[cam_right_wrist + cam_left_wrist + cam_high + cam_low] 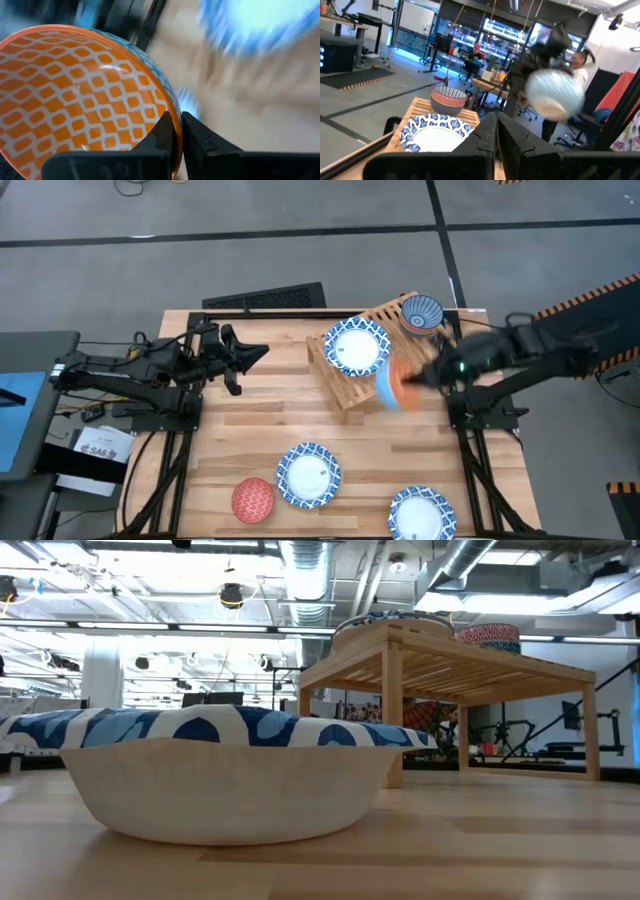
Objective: Place and stack bowls onto a shelf
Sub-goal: Stack the orange pattern bowl on top of the blue pattern bowl on the shelf
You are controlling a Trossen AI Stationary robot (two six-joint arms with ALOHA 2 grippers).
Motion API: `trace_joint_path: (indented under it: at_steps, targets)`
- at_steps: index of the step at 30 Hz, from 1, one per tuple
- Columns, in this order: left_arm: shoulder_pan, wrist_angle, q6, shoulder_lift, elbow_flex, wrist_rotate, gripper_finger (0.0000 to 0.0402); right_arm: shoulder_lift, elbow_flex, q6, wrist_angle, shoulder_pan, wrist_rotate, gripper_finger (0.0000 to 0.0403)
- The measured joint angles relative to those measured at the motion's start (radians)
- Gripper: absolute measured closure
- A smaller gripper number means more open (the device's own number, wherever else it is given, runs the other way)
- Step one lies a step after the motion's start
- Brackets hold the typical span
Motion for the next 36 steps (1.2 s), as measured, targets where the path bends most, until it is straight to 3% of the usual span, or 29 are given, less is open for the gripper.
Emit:
trace_joint_path:
  at_steps: [6,15,19,36]
  targets:
    - [0.000,0.001,0.000,0.005,0.000,0.006,0.0401,0.082,0.192,-0.133,-0.201,-0.277,0.141,0.0364]
    - [0.000,0.001,0.000,0.004,0.000,0.060,0.0401,0.175,0.393,-0.269,-0.563,-0.640,0.154,0.0364]
    - [0.000,0.001,-0.001,0.004,0.000,0.060,0.0401,0.204,0.403,-0.328,-0.631,-0.750,0.100,0.0364]
    - [0.000,-0.006,-0.015,0.004,0.000,0.086,0.0401,0.346,0.404,-0.573,-0.623,-1.150,-0.163,0.0364]
